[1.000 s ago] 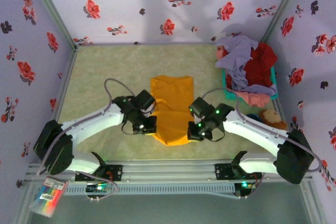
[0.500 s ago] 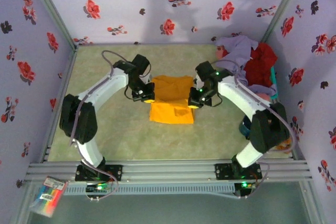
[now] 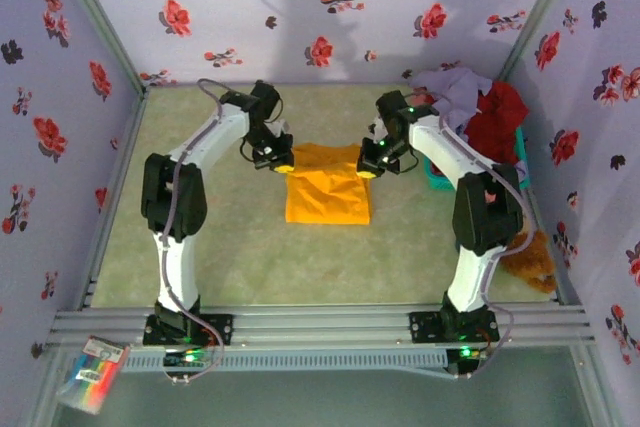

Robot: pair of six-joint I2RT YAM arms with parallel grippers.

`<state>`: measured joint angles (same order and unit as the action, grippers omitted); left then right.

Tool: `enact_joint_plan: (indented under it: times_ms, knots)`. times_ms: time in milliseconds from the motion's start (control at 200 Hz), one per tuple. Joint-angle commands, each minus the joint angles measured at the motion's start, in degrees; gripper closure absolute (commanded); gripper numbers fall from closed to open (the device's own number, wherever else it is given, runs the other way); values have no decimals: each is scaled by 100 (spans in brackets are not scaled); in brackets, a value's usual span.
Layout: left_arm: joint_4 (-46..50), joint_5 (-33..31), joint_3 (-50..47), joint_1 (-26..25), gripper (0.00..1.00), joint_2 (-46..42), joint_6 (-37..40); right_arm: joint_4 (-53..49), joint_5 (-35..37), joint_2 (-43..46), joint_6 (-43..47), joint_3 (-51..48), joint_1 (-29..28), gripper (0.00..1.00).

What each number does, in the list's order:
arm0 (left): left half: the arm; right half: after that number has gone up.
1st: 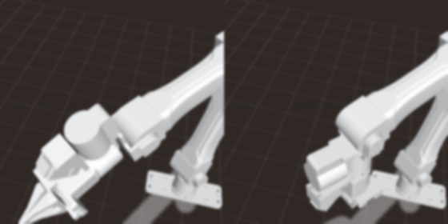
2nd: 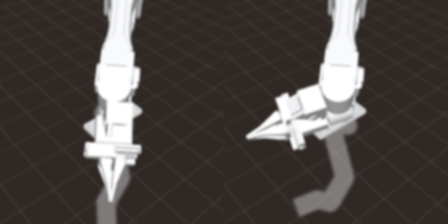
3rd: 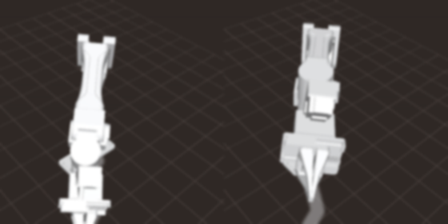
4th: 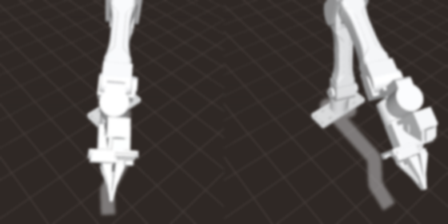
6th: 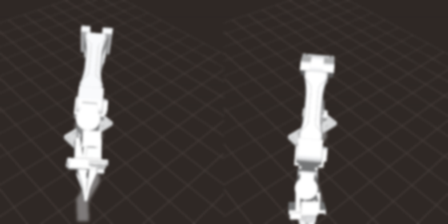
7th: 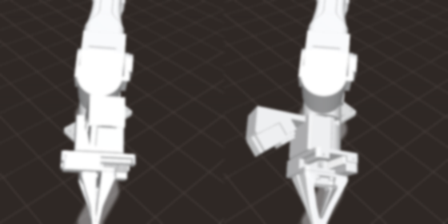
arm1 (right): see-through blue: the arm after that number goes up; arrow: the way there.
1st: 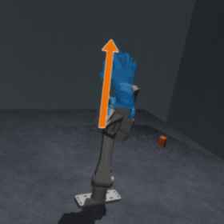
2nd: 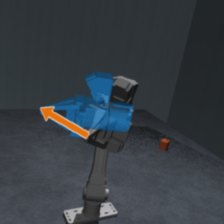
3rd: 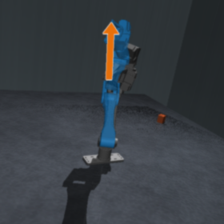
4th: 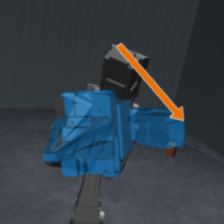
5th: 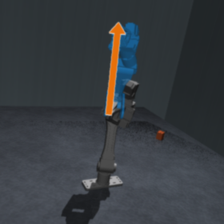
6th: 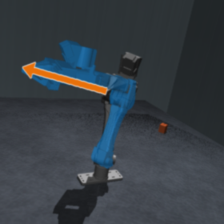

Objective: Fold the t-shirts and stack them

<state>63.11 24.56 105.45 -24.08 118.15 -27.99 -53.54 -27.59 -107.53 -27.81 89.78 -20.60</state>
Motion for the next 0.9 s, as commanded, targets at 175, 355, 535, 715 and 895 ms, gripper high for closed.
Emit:
enact_joint_plan:
  times_ms: [175,355,535,715,895]
  knots:
    - [734,139,946,257,100,568,346,-437,-264,-597,241,845,178,100]
    - [782,162,1341,411,100,952,395,-456,-266,-1012,260,1306,305,100]
    - [873,230,1961,478,100,1460,495,-535,-180,-1514,252,1896,399,100]
    - [917,228,2353,561,100,1760,522,-449,-27,-1778,172,2165,451,100]
    - [913,225,2504,628,100,1866,540,-186,135,-1891,97,2158,467,100]
